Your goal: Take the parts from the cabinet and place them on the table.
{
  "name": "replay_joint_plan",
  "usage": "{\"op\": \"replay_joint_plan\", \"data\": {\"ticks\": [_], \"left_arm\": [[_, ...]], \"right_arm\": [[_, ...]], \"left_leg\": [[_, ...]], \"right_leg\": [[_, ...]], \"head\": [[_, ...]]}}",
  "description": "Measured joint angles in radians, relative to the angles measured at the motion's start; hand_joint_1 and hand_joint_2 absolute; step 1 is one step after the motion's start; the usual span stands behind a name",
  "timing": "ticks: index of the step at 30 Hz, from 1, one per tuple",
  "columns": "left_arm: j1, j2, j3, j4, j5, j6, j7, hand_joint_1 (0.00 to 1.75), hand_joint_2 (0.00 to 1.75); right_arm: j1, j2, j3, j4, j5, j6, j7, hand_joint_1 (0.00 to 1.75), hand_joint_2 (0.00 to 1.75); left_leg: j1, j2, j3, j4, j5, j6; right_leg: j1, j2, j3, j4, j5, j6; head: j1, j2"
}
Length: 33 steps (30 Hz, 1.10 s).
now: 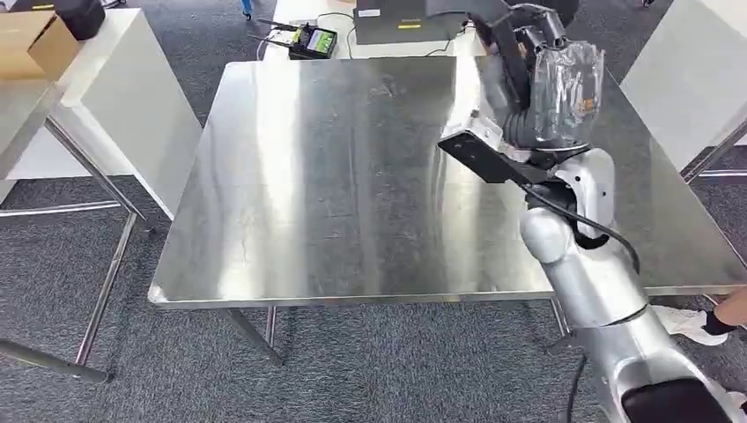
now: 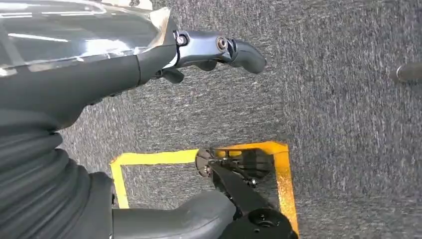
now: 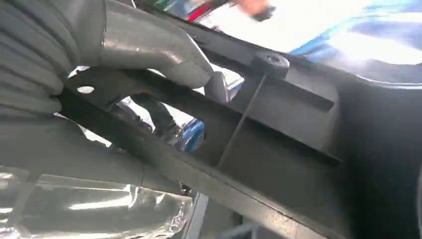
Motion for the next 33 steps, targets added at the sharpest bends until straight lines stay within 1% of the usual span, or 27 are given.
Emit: {"op": "replay_joint_plan", "data": {"ticks": [2,3,4,5,6,7,8,9,10,11,12,14,16,17,20,24,26,28,31,33], "left_arm": [[0.001,0.001,-0.003,0.000,0.000,-0.003,0.000,0.00,1.75],[0.001,0.001,-0.004,0.000,-0.001,-0.004,0.000,0.00,1.75],[0.002,0.001,-0.004,0.002,-0.004,-0.007,-0.002,0.00,1.75],[0.004,0.001,-0.005,0.002,-0.006,-0.010,-0.002,0.00,1.75],[0.005,0.002,-0.005,0.002,-0.007,-0.013,-0.002,0.00,1.75],[0.005,0.002,-0.005,0.002,-0.008,-0.014,-0.002,0.00,1.75],[0.005,0.002,-0.005,0.003,-0.008,-0.015,-0.001,0.00,1.75],[0.005,0.002,-0.005,0.004,-0.007,-0.016,0.001,0.00,1.75],[0.008,0.002,-0.005,0.005,-0.006,-0.016,0.007,0.00,1.75],[0.012,0.002,-0.005,0.005,-0.001,-0.016,0.011,0.00,1.75],[0.015,0.003,-0.004,0.005,0.003,-0.014,0.016,0.00,1.75],[0.011,0.006,-0.004,0.005,0.013,-0.013,0.019,0.00,1.75],[0.006,0.006,-0.003,0.005,0.020,-0.013,0.018,0.00,1.75],[0.006,0.007,-0.003,0.005,0.024,-0.012,0.016,0.00,1.75],[0.006,0.009,-0.001,0.005,0.024,-0.012,0.014,0.00,1.75],[0.001,0.010,-0.001,0.006,0.024,-0.013,0.014,0.00,1.75],[0.001,0.010,-0.002,0.006,0.020,-0.014,0.013,0.00,1.75],[0.000,0.011,-0.002,0.006,0.012,-0.016,0.013,0.00,1.75],[-0.012,0.012,-0.002,0.006,0.005,-0.017,0.011,0.00,1.75],[-0.017,0.014,-0.002,0.006,0.003,-0.021,0.008,0.00,1.75]], "right_arm": [[0.004,-0.055,-0.024,0.069,0.123,0.006,0.054,1.75,1.75],[0.007,-0.072,-0.033,0.091,0.146,0.004,0.062,1.75,1.75],[0.019,-0.107,-0.054,0.129,0.181,-0.003,0.070,1.75,1.75],[0.034,-0.137,-0.068,0.147,0.193,-0.009,0.072,1.75,1.75],[0.052,-0.162,-0.111,0.189,0.208,-0.021,0.078,1.75,1.75],[0.066,-0.180,-0.132,0.211,0.213,-0.027,0.082,1.75,1.75],[0.093,-0.225,-0.188,0.273,0.220,-0.061,0.085,1.75,1.75],[0.116,-0.256,-0.245,0.330,0.225,-0.078,0.085,1.75,1.75],[0.132,-0.276,-0.291,0.370,0.228,-0.084,0.083,1.75,1.75],[0.137,-0.287,-0.328,0.405,0.233,-0.094,0.076,1.75,1.75],[0.137,-0.294,-0.355,0.442,0.240,-0.103,0.068,1.75,1.75],[0.138,-0.305,-0.381,0.494,0.264,-0.123,0.060,1.75,1.75],[0.137,-0.318,-0.391,0.535,0.288,-0.143,0.048,1.75,1.75],[0.133,-0.319,-0.391,0.550,0.295,-0.154,0.033,1.75,1.75],[0.097,-0.309,-0.382,0.604,0.303,-0.183,-0.038,1.75,1.75],[0.042,-0.289,-0.353,0.664,0.307,-0.194,-0.060,1.75,1.75],[0.023,-0.279,-0.337,0.683,0.307,-0.201,-0.102,1.75,1.75],[-0.003,-0.253,-0.303,0.704,0.329,-0.206,-0.139,1.75,1.75],[-0.046,-0.199,-0.221,0.746,0.386,-0.209,-0.146,1.75,1.75],[-0.083,-0.156,-0.166,0.774,0.414,-0.196,-0.138,1.75,1.75]], "left_leg": [[-0.002,-0.001,0.002,0.000,0.000,0.001],[-0.002,-0.002,0.002,0.000,0.000,0.001],[-0.003,-0.004,0.002,0.000,0.000,0.001],[-0.004,-0.004,0.002,0.000,-0.001,0.002],[-0.005,-0.004,0.003,0.000,-0.002,0.003],[-0.005,-0.004,0.003,0.001,-0.002,0.004],[-0.007,-0.006,0.004,0.001,-0.003,0.006],[-0.007,-0.011,0.003,0.000,-0.003,0.006],[-0.009,-0.012,0.001,0.000,-0.003,0.007],[-0.011,-0.010,-0.001,0.000,-0.003,0.007],[-0.012,-0.006,-0.001,-0.001,-0.004,0.009],[-0.014,0.004,0.002,-0.001,-0.006,0.012],[-0.015,0.005,0.007,-0.001,-0.008,0.015],[-0.015,0.006,0.008,-0.001,-0.008,0.016],[-0.015,0.006,0.008,-0.001,-0.008,0.016],[-0.014,0.005,0.010,-0.001,-0.008,0.015],[-0.014,0.004,0.009,-0.001,-0.007,0.016],[-0.014,0.006,0.009,-0.002,-0.007,0.016],[-0.012,0.011,0.012,-0.001,-0.007,0.016],[-0.012,0.008,0.012,-0.001,-0.007,0.015]], "right_leg": [[-0.001,-0.001,0.004,-0.003,0.000,0.000],[0.000,-0.002,0.004,-0.004,0.000,0.000],[0.000,-0.003,0.006,-0.005,0.000,0.000],[-0.001,-0.003,0.007,-0.007,0.000,0.000],[-0.001,-0.004,0.007,-0.008,0.000,0.000],[-0.001,-0.004,0.007,-0.009,0.000,0.000],[-0.001,-0.007,0.010,-0.010,0.000,0.001],[-0.001,-0.011,0.012,-0.010,-0.001,0.001],[0.000,-0.011,0.013,-0.011,-0.001,0.001],[0.000,-0.010,0.013,-0.011,0.000,0.002],[-0.001,-0.005,0.011,-0.010,0.001,0.002],[-0.001,0.004,0.010,-0.011,0.001,0.003],[-0.001,0.004,0.011,-0.011,0.001,0.003],[-0.001,0.004,0.012,-0.011,0.001,0.003],[-0.001,0.005,0.012,-0.011,0.001,0.003],[-0.001,0.003,0.014,-0.011,0.000,0.002],[-0.001,0.001,0.014,-0.011,0.000,0.002],[-0.001,0.003,0.016,-0.011,0.000,0.002],[-0.001,0.009,0.016,-0.011,0.001,0.002],[0.000,0.008,0.017,-0.010,0.001,0.002]], "head": [[0.000,0.000],[0.000,0.000],[0.001,0.000],[-0.001,0.000],[0.001,0.000],[0.000,0.000],[0.000,0.000],[0.000,0.000],[0.002,0.000],[0.003,0.000],[0.001,0.000],[0.002,0.000],[0.002,0.000],[0.001,0.000],[0.003,0.000],[0.002,0.000],[0.002,0.000],[0.001,0.000],[0.001,0.000],[0.003,0.000]]}}
